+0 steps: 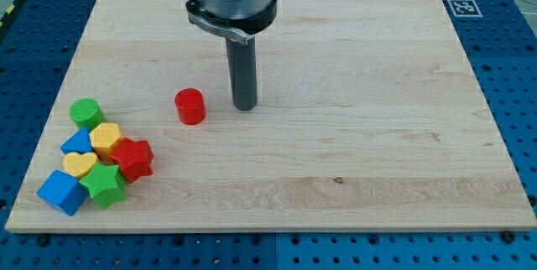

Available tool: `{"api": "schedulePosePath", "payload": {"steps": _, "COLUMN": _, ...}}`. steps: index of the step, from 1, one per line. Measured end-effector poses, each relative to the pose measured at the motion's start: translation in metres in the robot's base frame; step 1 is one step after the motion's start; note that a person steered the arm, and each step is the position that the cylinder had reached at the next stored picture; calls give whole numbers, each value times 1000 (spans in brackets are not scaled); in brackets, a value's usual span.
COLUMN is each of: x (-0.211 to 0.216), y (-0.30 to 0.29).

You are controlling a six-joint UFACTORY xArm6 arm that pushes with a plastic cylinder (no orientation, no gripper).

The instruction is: Push the red circle into the yellow hexagon

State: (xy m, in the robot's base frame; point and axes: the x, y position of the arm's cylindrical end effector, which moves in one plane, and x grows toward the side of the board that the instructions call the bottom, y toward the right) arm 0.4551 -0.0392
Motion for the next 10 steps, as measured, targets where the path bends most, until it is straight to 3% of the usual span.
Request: {"api": "schedulePosePath", "payload": {"steps": 10, "x": 3, "y": -123}}
